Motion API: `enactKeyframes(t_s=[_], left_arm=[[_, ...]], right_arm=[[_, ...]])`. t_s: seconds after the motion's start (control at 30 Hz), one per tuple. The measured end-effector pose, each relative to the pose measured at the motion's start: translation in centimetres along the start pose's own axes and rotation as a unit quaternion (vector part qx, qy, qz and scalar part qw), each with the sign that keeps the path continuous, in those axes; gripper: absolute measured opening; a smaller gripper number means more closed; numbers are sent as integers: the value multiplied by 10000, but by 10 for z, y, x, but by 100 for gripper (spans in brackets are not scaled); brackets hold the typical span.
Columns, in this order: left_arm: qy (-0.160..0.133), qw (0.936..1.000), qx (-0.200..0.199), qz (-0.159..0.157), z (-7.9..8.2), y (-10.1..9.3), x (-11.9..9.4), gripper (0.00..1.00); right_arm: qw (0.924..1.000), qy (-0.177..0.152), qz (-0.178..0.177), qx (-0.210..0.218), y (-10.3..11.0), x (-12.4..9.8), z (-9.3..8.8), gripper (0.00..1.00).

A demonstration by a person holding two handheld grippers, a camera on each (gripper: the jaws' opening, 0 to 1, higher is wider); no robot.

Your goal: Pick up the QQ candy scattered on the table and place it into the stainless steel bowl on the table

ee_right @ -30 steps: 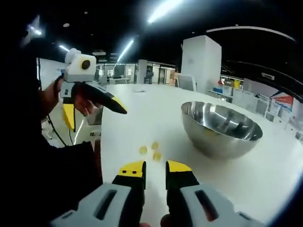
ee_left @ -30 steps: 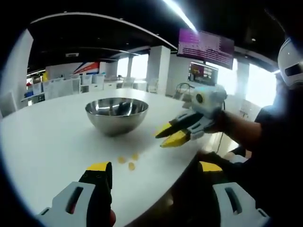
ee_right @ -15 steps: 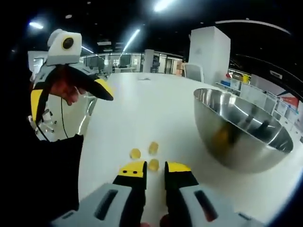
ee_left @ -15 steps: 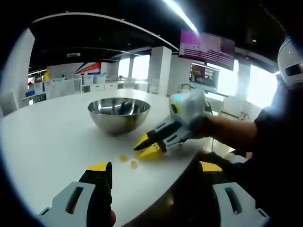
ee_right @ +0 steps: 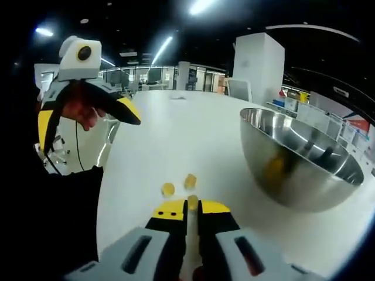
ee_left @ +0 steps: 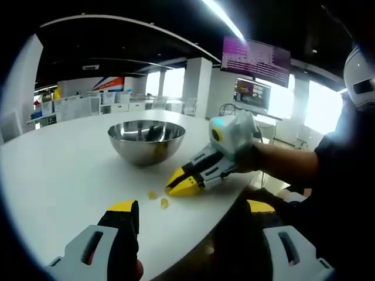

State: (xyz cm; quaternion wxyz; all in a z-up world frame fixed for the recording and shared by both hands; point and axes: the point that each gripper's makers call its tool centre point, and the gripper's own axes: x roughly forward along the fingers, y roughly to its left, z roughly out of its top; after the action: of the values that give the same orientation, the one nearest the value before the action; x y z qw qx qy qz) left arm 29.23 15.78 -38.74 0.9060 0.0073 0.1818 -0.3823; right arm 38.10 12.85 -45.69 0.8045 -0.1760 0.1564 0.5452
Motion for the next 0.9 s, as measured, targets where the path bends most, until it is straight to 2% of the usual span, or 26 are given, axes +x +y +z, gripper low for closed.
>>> enactKeyframes(t_s=[0.2,0.37,0.57,0.9], left_arm=[[5,10000,12,4,0,-1,-1,73],[14,10000,16,5,0,-2,0,73],[20,10000,52,-40,2,-5,4,73],[38,9998,161,-95,11,-7,13,73]], right_arm=[[10000,-73,-3,33,1,-5,6,8],[9999,-123,-59,-47,1,-22,14,7],[9992,-276,-277,-84,-1,-64,26,7],[9948,-706,-724,-83,-2,-145,49,7]])
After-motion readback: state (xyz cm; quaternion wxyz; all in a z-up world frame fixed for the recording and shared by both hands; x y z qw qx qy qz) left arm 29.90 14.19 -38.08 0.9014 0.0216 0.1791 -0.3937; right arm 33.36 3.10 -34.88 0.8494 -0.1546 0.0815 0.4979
